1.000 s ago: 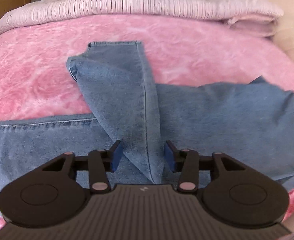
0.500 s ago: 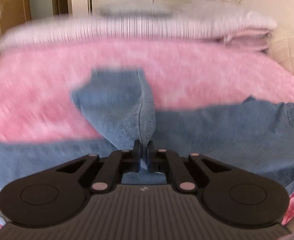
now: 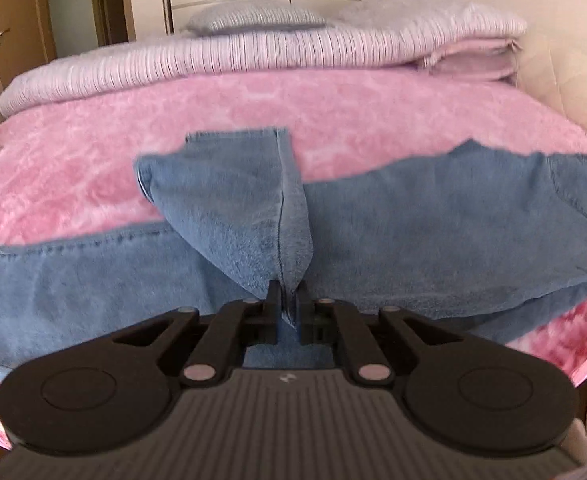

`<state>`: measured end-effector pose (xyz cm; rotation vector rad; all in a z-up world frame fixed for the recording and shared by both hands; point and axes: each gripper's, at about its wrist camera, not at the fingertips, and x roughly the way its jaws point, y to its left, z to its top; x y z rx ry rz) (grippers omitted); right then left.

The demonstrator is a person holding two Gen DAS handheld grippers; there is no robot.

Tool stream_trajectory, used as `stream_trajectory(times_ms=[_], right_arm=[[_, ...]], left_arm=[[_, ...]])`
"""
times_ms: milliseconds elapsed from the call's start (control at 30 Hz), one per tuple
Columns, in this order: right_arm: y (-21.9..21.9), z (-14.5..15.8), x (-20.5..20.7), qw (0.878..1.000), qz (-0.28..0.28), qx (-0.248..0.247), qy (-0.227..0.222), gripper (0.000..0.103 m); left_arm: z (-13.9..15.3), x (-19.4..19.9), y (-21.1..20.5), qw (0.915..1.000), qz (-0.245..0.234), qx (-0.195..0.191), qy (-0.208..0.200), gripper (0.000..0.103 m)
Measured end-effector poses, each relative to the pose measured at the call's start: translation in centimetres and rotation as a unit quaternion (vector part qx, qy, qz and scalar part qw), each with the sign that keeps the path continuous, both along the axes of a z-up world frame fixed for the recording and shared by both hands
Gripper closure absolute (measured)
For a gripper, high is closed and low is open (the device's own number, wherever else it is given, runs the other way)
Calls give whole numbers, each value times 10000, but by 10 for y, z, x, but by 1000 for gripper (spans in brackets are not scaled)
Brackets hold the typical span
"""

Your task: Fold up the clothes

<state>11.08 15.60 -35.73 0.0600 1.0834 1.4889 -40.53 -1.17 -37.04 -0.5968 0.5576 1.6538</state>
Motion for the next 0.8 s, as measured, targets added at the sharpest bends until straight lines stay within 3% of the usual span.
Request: stream_trajectory(times_ms=[267, 367, 400, 467, 500, 567, 667, 800], right_arm=[[11, -13, 2, 9990, -98, -432, 41, 97], [16, 2, -6, 9973, -58, -632, -357, 89], [14, 14, -13, 9937, -105, -761, -812, 77], [6, 37, -34, 9750, -261, -790, -2060, 65], [-4, 47, -46, 9626, -348, -635, -2609, 64], [-23, 62, -65, 9544, -310, -292, -2955, 64], [-38, 62, -89, 9755, 525, 154, -2131, 64], [-42, 36, -150, 9720, 1651, 187, -1660, 64]], left_arm=[[-32, 6, 0, 9992, -93, -305, 235, 95], [-23, 5, -1, 9992, -56, -342, 204, 93], [-17, 4, -4, 9994, -54, -322, 151, 91], [-5, 0, -14, 9995, -95, -288, 73, 86], [1, -1, -21, 9996, -101, -255, 33, 85], [7, -7, -35, 9998, -48, -185, 62, 85], [7, -20, -47, 9997, 95, -176, 166, 85], [2, -47, -53, 9989, 385, -250, 108, 86]])
